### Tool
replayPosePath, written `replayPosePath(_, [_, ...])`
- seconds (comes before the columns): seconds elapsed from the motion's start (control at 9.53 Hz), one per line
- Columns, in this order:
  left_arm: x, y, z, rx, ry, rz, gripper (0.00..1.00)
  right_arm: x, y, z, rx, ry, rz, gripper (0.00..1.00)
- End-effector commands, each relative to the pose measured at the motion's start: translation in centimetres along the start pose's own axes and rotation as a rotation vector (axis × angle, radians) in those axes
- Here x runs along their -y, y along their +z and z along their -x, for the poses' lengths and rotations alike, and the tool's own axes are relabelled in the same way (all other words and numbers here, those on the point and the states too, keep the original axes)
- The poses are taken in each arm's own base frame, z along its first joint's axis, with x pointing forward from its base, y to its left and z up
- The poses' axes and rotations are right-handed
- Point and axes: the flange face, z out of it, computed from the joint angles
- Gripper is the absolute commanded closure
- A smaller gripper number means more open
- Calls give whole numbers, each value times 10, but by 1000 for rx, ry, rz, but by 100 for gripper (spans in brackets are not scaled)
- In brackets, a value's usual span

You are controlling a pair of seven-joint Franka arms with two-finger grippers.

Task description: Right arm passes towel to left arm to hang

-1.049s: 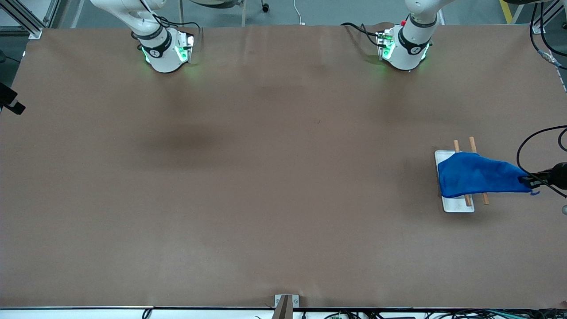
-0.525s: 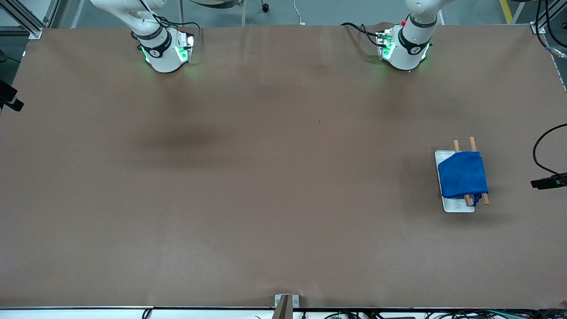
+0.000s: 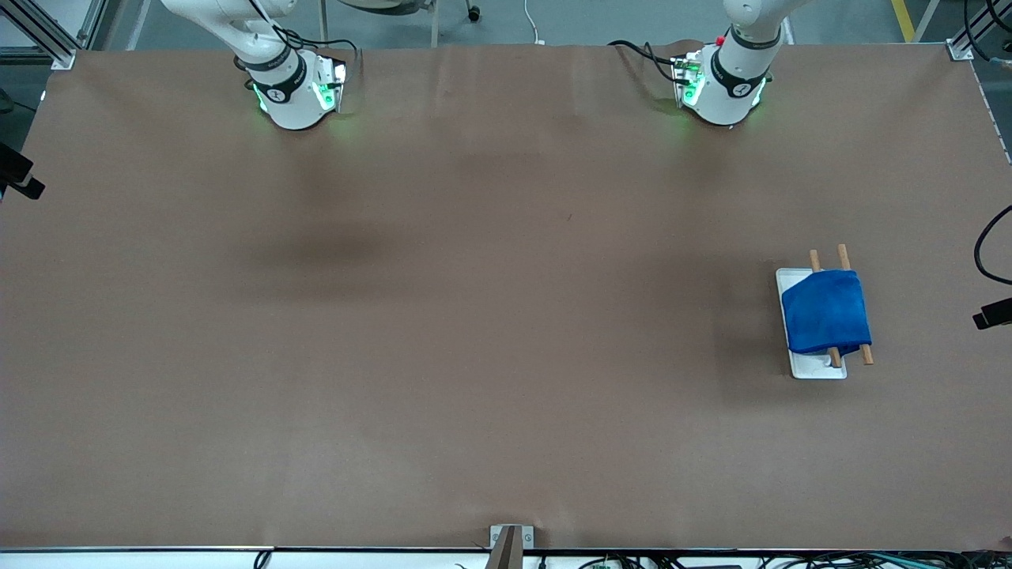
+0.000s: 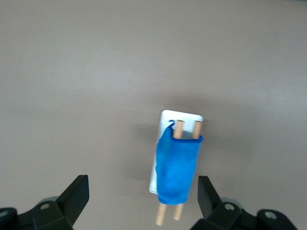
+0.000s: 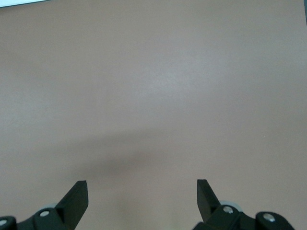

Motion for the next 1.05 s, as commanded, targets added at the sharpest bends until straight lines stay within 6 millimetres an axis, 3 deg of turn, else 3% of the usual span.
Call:
replayPosePath(0.0, [-45,-40,24,-9,33,4,0,-1,-3,0,2,16,-9,0])
replayPosePath(0.21, [-78,-89,51,-33,86,-19,0,-4,-2,0,7,22,-9,0])
replayPosePath(0.52, [-116,-129,86,-19,131,-15,0,-5,-2,0,5,23,-9,0])
replayPosePath(0.84, [-126,-129,95,22,145,19,0,-5,-2,0,5,25,-9,0])
replayPosePath(0.94, [-147,-130,105,25,176,8,0,-6,-2,0,6,26,-10,0])
